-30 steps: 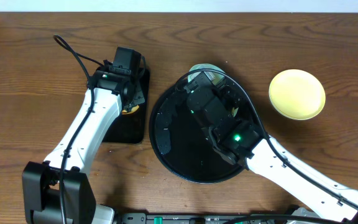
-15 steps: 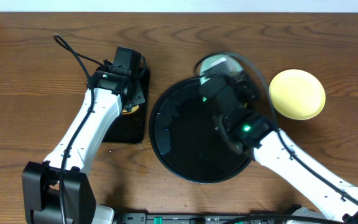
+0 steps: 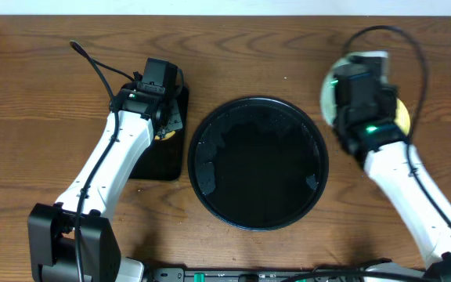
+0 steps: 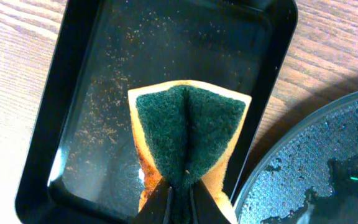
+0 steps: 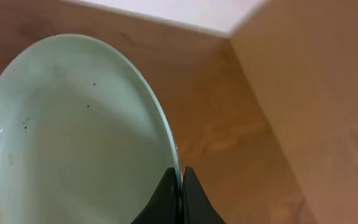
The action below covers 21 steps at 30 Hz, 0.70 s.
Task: Clean dirty plates on tray and stack at the side
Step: 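Lift the blue plate with the right gripper and stack it on the yellow plate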
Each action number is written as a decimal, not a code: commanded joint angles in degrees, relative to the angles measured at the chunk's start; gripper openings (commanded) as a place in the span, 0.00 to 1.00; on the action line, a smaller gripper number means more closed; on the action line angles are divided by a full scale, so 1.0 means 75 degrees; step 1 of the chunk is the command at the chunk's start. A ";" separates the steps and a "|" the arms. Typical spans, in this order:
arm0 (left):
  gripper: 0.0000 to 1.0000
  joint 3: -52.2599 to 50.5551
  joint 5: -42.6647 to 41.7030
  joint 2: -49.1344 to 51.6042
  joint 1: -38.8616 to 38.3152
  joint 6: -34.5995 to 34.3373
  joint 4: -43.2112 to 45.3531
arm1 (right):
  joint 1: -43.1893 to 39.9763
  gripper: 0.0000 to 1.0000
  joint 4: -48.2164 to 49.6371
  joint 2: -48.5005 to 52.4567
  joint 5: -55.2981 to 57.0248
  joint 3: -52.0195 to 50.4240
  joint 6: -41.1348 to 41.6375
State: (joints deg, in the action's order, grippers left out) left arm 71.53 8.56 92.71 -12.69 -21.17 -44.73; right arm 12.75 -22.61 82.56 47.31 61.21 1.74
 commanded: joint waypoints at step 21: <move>0.07 -0.0009 0.0128 0.0085 0.0020 0.0111 -0.0029 | -0.2838 0.49 -0.0163 0.1172 -0.3363 -0.0020 0.1661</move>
State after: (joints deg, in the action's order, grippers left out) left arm 71.53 8.56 92.79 -12.69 -20.93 -44.80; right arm -8.21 -23.73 91.61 26.74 61.08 12.82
